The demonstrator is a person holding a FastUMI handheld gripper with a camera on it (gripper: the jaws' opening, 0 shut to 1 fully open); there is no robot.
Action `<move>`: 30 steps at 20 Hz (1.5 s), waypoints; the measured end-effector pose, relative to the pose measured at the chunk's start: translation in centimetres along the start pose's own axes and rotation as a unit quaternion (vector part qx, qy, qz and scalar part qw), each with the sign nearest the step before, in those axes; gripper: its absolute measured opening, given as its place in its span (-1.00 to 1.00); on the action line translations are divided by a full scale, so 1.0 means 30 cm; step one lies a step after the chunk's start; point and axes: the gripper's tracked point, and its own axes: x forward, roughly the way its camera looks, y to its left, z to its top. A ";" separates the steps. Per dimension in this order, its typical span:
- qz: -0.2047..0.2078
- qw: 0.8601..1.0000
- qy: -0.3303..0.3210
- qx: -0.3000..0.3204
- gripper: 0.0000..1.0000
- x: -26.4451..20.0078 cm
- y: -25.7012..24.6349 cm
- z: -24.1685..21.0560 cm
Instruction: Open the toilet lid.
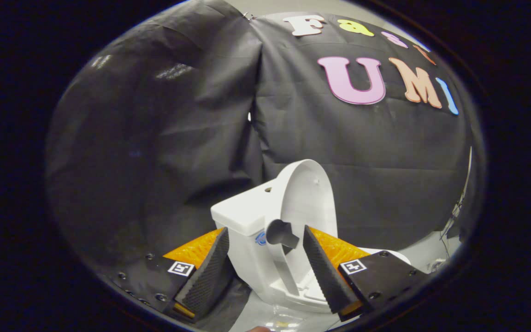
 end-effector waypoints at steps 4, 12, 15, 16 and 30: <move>-0.013 1.000 0.001 0.024 0.98 -0.038 -0.082 -0.021; -0.038 0.999 -0.016 0.027 0.98 -0.115 -0.238 0.012; -0.047 0.998 -0.018 0.027 0.97 -0.133 -0.303 0.013; -0.049 0.998 -0.018 0.026 0.98 -0.135 -0.325 0.010; -0.076 0.996 -0.032 0.035 0.98 -0.195 -0.530 -0.017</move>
